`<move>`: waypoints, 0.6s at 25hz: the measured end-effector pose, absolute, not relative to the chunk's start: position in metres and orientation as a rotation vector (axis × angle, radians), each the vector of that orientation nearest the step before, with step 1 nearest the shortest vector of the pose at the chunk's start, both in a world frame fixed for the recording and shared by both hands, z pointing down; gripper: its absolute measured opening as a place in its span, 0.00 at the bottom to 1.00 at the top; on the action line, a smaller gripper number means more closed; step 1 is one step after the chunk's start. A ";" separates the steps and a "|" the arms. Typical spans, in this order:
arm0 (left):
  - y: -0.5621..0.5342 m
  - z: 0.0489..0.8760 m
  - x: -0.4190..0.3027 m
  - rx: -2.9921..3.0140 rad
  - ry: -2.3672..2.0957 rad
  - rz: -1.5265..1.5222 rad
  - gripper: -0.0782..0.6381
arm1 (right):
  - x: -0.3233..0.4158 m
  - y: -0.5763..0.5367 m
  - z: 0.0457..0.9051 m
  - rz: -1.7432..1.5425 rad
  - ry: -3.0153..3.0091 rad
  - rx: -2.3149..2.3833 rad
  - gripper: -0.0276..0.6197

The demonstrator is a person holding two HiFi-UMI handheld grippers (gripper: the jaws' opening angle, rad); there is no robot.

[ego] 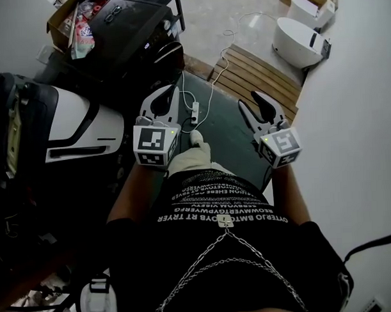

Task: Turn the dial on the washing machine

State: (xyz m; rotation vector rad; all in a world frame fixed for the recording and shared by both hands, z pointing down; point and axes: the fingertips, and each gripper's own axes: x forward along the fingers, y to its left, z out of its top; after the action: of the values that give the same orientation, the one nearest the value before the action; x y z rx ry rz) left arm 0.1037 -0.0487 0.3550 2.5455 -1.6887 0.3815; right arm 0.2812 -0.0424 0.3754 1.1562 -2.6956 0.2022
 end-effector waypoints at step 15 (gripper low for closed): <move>-0.148 0.378 0.064 2.477 -1.753 0.392 0.12 | 0.210 -0.141 0.395 0.196 -2.701 0.901 0.27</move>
State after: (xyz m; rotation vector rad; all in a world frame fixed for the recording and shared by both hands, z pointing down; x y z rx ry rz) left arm 0.0638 -0.1478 0.3778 2.4775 -1.7529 0.3920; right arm 0.2096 -0.1405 0.3948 0.9007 -2.7005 0.1959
